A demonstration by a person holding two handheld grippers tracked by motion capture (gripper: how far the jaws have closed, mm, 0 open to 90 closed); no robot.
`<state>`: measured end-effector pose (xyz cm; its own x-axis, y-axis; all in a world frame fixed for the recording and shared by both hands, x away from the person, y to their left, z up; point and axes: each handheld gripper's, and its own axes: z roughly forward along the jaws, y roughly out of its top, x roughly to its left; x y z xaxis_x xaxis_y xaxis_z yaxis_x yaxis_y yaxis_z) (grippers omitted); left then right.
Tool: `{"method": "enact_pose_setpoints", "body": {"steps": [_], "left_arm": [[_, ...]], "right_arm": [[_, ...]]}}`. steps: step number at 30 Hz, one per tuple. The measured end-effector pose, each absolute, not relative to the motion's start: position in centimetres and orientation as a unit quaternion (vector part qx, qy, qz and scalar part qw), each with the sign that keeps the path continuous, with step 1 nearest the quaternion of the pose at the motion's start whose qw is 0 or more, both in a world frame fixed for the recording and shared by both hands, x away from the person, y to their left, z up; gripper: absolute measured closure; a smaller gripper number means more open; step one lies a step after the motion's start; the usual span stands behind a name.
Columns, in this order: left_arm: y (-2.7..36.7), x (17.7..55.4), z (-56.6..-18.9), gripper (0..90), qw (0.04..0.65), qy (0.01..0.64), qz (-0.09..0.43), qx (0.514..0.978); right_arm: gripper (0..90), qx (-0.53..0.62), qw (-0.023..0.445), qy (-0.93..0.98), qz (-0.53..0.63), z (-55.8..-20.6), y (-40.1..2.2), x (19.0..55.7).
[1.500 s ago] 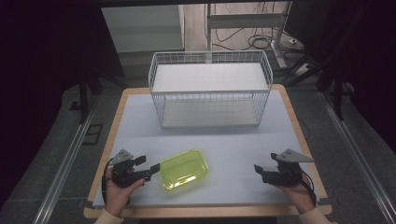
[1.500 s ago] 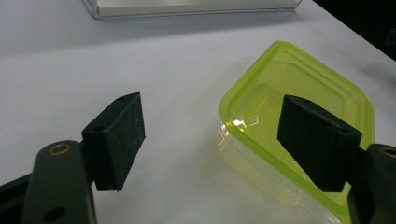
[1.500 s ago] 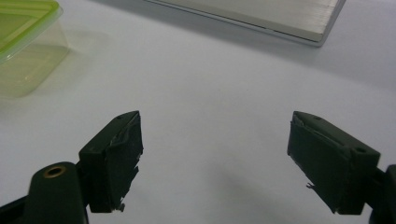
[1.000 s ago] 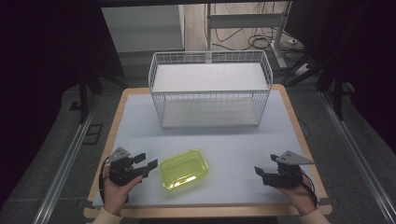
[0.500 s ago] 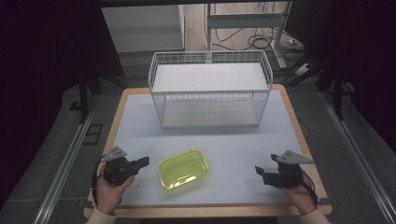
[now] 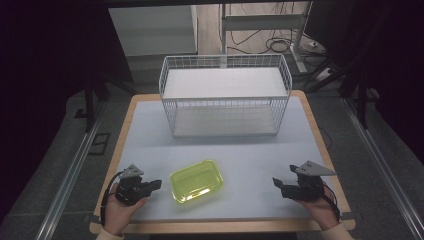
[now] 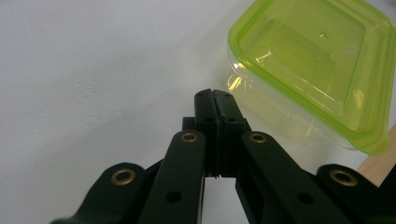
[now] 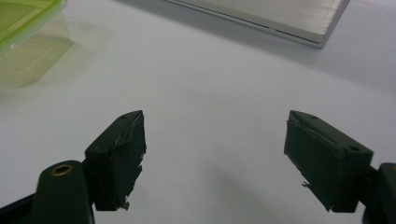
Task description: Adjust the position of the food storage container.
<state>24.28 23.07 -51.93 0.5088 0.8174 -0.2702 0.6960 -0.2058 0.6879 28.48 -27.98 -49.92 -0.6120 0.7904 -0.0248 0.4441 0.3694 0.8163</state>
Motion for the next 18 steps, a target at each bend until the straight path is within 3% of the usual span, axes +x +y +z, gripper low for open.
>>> {"method": "enact_pose_setpoints", "body": {"steps": [18], "left_arm": [[21.8,25.1,-52.7,89.7,0.397,0.48,0.039,0.781]], "right_arm": [[20.8,0.388,0.213,0.799,0.407,-49.9,-27.9,28.5]]}}
